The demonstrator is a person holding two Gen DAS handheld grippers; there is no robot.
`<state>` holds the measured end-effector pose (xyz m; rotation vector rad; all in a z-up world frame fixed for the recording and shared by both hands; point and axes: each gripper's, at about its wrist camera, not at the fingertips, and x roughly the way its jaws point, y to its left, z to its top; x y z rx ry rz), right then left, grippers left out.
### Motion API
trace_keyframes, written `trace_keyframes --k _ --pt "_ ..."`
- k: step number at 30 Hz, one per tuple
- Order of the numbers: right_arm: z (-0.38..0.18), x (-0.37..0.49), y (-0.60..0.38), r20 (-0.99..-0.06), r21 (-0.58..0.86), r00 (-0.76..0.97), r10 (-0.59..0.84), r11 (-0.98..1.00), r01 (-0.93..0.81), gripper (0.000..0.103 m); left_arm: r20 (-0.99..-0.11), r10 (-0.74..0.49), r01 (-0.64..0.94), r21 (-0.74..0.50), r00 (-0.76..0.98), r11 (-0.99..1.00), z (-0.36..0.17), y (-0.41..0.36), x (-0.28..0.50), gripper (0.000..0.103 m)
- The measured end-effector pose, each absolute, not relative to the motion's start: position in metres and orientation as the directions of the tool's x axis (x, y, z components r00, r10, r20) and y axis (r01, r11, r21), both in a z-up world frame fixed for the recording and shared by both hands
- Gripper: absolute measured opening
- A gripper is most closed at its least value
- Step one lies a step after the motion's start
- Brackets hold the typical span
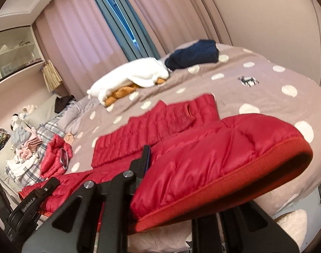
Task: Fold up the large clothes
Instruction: 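Lift the held hem and fold it toward the collar with both tools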
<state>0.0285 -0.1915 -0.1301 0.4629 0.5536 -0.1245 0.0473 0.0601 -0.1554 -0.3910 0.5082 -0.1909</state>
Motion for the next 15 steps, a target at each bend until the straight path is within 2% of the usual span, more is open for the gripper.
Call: trace_keyframes --k 15 --pt "-0.067 -0.019 -0.181 -0.305 0.402 0.952 0.025 0.909 0.105 0.019 -0.200 -0.305 0.212 -0.385 0.931 0.898 -0.105 0.070 -0.002 0.018"
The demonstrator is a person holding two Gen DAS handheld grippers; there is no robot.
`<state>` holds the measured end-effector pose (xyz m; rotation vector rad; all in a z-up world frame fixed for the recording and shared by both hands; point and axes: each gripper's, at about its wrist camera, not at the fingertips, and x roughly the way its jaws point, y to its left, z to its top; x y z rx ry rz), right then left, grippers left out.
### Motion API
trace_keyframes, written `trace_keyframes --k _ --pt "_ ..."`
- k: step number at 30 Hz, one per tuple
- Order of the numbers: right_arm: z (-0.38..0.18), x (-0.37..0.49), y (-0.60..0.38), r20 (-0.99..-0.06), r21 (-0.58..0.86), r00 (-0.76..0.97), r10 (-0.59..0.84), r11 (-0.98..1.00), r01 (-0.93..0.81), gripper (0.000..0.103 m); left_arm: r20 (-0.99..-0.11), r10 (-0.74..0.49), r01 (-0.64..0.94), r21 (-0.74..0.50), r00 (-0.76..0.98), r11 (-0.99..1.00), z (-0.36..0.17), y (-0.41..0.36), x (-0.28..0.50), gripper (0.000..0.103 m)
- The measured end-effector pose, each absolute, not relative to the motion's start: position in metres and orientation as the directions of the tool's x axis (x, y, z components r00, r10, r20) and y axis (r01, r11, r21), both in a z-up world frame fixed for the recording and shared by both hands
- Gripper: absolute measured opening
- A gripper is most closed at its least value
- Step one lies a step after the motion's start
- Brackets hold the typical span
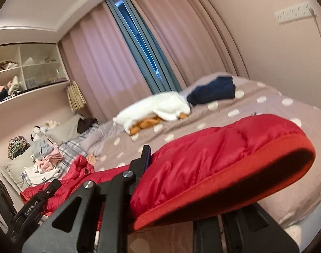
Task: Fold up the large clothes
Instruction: 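Lift the held hem and fold it toward the collar with both tools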
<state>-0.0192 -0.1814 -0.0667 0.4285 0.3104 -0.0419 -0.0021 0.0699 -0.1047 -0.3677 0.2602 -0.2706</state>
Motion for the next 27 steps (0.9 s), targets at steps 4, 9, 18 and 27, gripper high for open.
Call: trace_keyframes --k 4,9,18,27 --pt "-0.062 -0.023 -0.181 -0.289 0.401 0.957 0.019 0.911 0.102 0.019 -0.181 -0.315 0.231 -0.373 0.932 0.899 -0.104 0.069 -0.003 0.018" --pt "-0.062 -0.023 -0.181 -0.291 0.389 0.957 0.006 0.914 0.112 0.019 -0.184 -0.305 0.225 -0.360 0.934 0.906 -0.107 0.067 0.001 0.018" --pt "-0.066 -0.020 -0.182 -0.320 0.387 0.947 -0.002 0.913 0.133 0.019 -0.215 -0.304 0.215 -0.357 0.928 0.909 -0.110 0.065 0.001 0.018" --pt "-0.073 -0.013 -0.181 -0.352 0.377 0.936 -0.013 0.913 0.154 0.019 -0.248 -0.304 0.206 -0.354 0.920 0.912 -0.115 0.062 0.007 0.018"
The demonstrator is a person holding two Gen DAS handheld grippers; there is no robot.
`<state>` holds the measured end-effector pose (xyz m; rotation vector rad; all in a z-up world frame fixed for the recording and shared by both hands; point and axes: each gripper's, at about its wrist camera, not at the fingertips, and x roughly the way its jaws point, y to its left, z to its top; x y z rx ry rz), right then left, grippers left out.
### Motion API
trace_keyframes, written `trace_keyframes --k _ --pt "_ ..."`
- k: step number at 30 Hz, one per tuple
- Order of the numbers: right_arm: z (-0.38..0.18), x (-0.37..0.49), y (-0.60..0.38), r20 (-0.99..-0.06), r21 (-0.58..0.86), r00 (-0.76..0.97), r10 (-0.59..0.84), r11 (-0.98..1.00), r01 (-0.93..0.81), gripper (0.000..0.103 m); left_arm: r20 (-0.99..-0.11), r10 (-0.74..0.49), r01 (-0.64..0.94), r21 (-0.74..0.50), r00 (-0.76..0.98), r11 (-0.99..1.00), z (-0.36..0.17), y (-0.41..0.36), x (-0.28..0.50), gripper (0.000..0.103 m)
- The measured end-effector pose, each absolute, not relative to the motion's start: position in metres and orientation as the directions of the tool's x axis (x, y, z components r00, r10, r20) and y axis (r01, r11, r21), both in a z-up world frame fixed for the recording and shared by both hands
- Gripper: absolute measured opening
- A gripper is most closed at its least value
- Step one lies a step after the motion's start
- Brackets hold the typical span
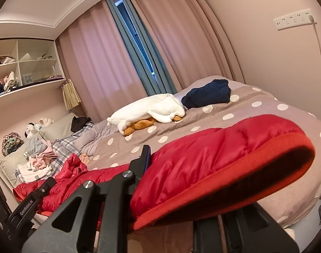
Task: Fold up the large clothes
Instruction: 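Lift the held hem and fold it toward the collar with both tools, then lower the held hem onto the jacket and open both tools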
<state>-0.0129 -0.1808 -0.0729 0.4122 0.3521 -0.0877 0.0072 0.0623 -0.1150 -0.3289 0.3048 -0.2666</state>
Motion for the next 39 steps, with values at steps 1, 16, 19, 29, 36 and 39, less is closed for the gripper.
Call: trace_keyframes --k 1,16,19,29,36,39 --pt "-0.074 -0.012 -0.181 -0.354 0.376 0.935 -0.013 0.913 0.155 0.019 -0.251 -0.302 0.204 -0.352 0.920 0.913 -0.115 0.062 0.008 0.018" --pt "-0.089 0.016 -0.184 -0.408 0.351 0.913 -0.034 0.917 0.191 0.019 -0.300 -0.295 0.189 -0.336 0.907 0.923 -0.122 0.052 0.034 0.018" --pt "-0.093 0.025 -0.184 -0.418 0.348 0.908 -0.036 0.917 0.197 0.019 -0.318 -0.292 0.182 -0.335 0.902 0.925 -0.126 0.050 0.044 0.018" --pt "-0.107 0.059 -0.187 -0.442 0.335 0.896 -0.041 0.919 0.208 0.019 -0.341 -0.290 0.172 -0.335 0.894 0.926 -0.135 0.040 0.080 0.018" --pt "-0.116 0.092 -0.195 -0.452 0.327 0.891 -0.039 0.922 0.207 0.019 -0.353 -0.274 0.156 -0.328 0.895 0.932 -0.141 0.033 0.110 0.018" --pt "-0.122 0.109 -0.197 -0.461 0.313 0.887 -0.043 0.927 0.207 0.019 -0.367 -0.269 0.150 -0.323 0.891 0.935 -0.142 0.031 0.126 0.018"
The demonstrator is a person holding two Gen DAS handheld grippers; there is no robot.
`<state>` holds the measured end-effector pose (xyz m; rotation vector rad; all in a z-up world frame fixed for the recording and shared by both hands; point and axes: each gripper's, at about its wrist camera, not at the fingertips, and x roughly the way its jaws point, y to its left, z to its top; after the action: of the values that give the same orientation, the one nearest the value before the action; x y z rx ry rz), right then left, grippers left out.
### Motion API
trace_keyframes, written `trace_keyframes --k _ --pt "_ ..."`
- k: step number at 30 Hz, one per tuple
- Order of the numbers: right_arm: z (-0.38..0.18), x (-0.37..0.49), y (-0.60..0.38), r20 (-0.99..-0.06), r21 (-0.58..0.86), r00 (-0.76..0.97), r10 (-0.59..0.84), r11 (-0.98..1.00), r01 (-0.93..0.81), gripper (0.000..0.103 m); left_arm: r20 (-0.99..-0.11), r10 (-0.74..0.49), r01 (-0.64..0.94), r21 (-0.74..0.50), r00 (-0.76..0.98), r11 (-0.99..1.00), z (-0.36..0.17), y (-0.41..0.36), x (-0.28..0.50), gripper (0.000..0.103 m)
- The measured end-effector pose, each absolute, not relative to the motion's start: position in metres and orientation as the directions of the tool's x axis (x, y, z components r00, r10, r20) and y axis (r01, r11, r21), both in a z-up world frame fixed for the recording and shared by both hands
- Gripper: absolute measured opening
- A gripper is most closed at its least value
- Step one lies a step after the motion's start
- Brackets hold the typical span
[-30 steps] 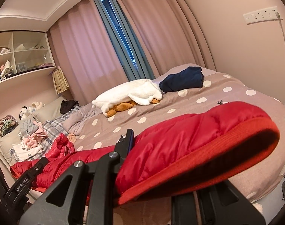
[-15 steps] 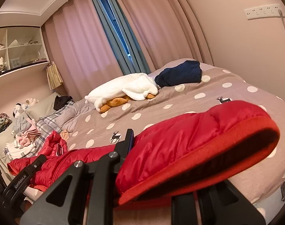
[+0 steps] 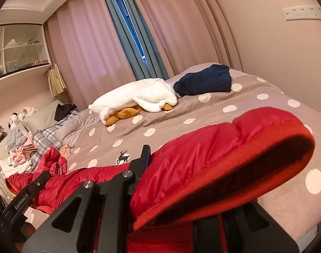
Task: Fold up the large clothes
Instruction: 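Lower the held hem onto the jacket and open both tools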
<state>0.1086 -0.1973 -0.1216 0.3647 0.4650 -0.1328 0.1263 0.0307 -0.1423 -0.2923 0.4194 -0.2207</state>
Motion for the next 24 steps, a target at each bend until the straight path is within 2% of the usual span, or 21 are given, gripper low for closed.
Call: trace_keyframes --k 11,24 --pt "-0.140 0.157 -0.205 -0.482 0.298 0.875 -0.048 0.930 0.215 0.019 -0.401 -0.238 0.115 -0.307 0.884 0.945 -0.159 0.023 0.171 0.018" --pt "-0.176 0.203 -0.213 -0.554 0.271 0.830 -0.060 0.930 0.249 0.022 -0.492 -0.160 0.035 -0.253 0.856 0.967 -0.190 0.009 0.213 0.018"
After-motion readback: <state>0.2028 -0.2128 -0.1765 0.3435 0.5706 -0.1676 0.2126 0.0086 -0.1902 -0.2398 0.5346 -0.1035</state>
